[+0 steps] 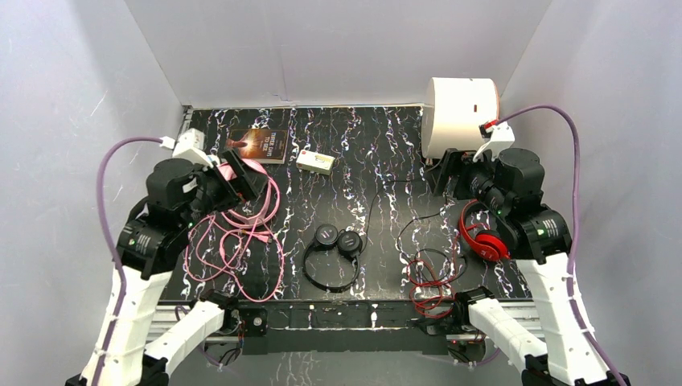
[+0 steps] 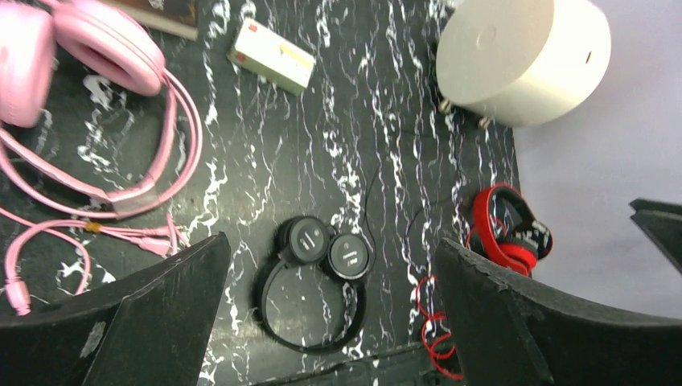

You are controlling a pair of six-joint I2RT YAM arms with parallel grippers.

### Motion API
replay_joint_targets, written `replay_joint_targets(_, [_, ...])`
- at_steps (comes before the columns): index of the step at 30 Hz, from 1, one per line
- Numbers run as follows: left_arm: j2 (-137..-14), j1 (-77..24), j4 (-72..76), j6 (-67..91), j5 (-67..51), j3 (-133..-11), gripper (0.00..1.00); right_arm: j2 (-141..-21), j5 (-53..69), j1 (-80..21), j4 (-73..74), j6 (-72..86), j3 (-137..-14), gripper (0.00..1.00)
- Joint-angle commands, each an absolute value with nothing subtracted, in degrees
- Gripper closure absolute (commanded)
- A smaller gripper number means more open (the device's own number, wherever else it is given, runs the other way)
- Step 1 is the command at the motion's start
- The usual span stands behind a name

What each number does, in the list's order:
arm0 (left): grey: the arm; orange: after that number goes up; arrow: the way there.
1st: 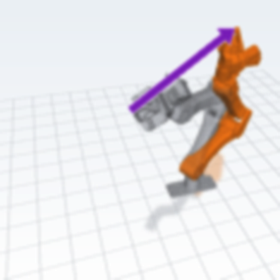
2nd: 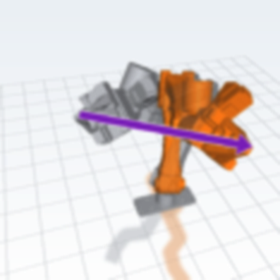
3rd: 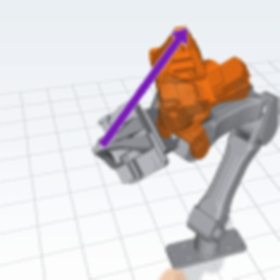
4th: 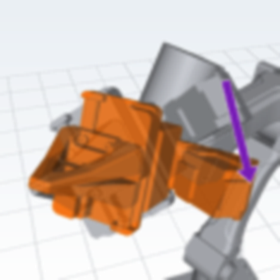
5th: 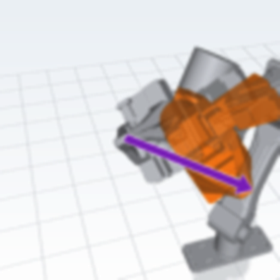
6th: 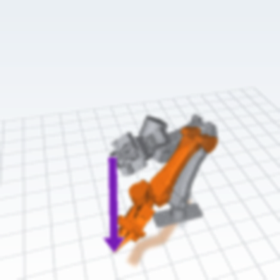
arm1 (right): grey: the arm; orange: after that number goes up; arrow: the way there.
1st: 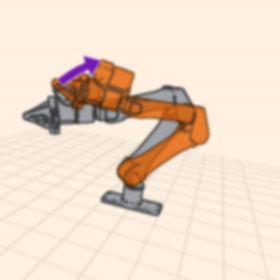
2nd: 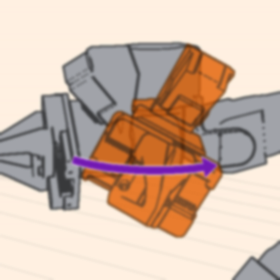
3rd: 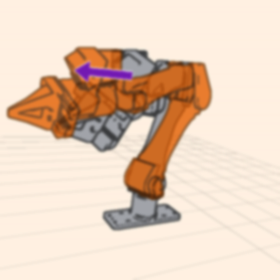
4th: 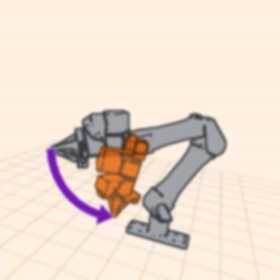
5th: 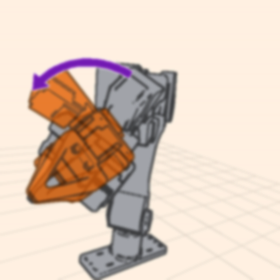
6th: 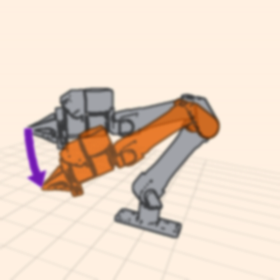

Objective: Wrap the headphones
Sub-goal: Pick up the headphones from the center of the board.

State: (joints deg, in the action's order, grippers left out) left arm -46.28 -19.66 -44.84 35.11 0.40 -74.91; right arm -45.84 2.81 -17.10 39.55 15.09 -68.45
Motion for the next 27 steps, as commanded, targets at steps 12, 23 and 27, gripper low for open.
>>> replay_joint_targets(12, [-49.78,-30.90,-34.48,41.57,-18.88,-49.16,0.02,-49.41,17.04,-9.40,35.72,15.54,-66.99,0.01])
replay_joint_targets(23, [-67.37,-70.30,-36.71,45.26,10.00,-49.61,0.09,-51.24,23.85,-8.89,32.87,14.96,-63.16,0.01])
replay_joint_targets(27, [-77.79,-72.89,-35.76,42.50,13.47,-52.95,0.24,-51.06,24.37,-8.83,32.01,14.73,-62.94,0.01])
